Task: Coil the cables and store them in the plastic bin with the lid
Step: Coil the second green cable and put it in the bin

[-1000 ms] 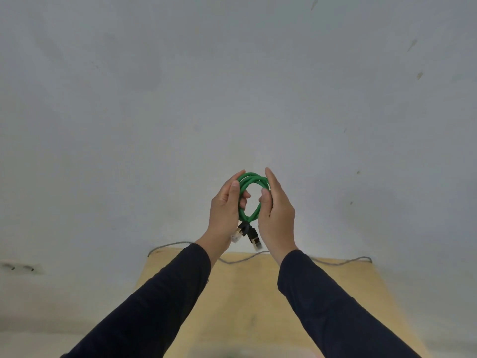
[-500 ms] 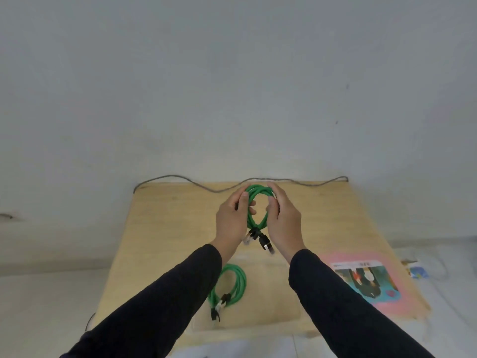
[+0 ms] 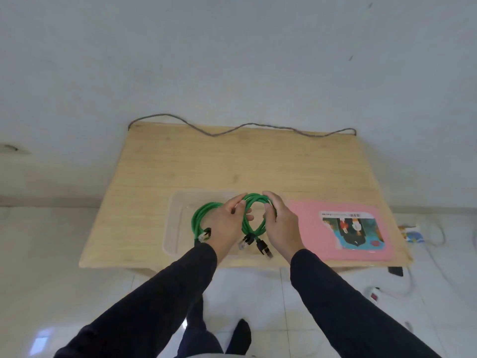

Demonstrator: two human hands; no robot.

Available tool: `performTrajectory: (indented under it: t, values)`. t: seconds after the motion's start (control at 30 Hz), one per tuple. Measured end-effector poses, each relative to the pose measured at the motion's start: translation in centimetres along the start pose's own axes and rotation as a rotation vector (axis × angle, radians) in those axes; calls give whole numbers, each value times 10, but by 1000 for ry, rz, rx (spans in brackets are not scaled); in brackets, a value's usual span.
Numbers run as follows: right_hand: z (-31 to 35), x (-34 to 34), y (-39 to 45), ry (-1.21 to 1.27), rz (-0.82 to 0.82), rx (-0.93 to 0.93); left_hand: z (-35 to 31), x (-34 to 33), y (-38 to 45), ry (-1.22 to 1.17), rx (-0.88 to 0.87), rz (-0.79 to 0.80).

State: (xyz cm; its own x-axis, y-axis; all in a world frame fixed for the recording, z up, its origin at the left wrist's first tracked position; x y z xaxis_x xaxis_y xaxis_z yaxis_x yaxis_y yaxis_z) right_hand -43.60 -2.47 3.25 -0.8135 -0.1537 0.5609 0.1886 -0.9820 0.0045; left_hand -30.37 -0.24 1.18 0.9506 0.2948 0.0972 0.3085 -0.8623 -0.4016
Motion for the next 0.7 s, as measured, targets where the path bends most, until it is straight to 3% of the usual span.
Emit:
performTrajectory:
  t: [0.27,0.7]
  values:
    - [-15,-9,12,-2,55,-161,12,0,16,107,66,-42]
    - [-27,-19,18,-47,64,-239,16,-9,31,466,-91,-118]
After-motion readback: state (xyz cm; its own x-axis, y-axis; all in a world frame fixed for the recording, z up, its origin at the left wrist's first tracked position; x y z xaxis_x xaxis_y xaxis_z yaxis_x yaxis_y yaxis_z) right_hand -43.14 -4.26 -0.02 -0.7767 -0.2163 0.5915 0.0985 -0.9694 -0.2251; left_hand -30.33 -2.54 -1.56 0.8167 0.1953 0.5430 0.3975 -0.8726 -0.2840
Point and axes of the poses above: each hand's wrist, its own y-axis towards the middle knuckle, its own x-axis out of the back of the hand, z = x × y, the point moved 5 cm from there along y, towards the middle knuckle, and after that the axes turned 4 degrees about x, right-handed, at the moved point
